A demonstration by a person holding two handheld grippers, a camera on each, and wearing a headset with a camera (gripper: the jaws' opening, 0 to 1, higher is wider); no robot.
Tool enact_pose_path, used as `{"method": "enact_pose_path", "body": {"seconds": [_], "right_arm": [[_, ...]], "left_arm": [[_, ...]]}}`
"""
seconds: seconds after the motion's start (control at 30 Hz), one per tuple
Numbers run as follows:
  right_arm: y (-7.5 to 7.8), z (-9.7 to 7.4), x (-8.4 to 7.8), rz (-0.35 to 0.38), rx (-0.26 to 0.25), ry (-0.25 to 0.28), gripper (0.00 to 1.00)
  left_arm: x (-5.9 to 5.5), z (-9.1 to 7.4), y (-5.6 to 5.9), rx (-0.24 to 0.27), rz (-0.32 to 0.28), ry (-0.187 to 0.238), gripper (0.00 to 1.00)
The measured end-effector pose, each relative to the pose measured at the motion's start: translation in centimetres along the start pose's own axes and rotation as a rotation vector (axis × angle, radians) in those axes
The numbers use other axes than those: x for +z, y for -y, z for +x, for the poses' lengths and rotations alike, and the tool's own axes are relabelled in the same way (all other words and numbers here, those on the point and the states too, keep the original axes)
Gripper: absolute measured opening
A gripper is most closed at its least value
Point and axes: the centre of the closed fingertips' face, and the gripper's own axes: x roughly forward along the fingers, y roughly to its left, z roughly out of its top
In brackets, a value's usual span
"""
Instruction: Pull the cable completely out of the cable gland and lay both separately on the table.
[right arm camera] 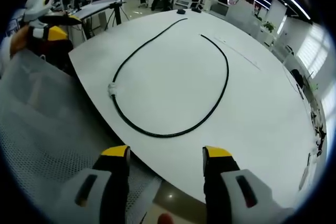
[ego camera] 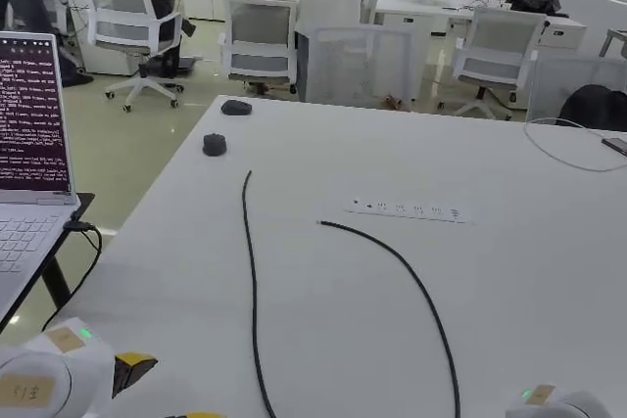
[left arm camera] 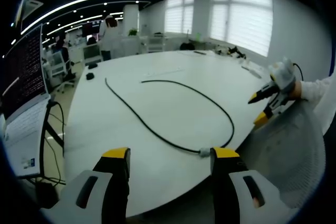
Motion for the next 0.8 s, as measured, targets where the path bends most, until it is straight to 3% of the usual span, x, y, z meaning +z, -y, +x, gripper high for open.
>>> {"method": "enact_pose_path", "body": {"seconds": [0.17,0.27,0.37,0.6,0.8], "right_arm": [[0.9,0.3,-0.9,0.027,-0.009,-0.019,0.58],[1.0,-0.1,0.2,0.021,-0.023,0.021,0.58],[0.5,0.1,0.7,-0.027,-0.010,0.025,0.58],[0.4,0.1,0.7,-0.028,0.010,0.026,0.58],[0.1,0.1,1.9,-0.055,0.042,0.043,0.56]], "left_arm": [[-0.1,0.0,-0.1,0.004,0.010,-0.004,0.62],[0.0,0.0,-0.2,0.003,0.007,0.000,0.62],[0.1,0.0,-0.2,0.001,0.008,0.000,0.62],[0.2,0.0,0.0,-0.003,0.013,0.004,0.62],[0.2,0.0,0.0,-0.007,0.010,0.005,0.62]]}}
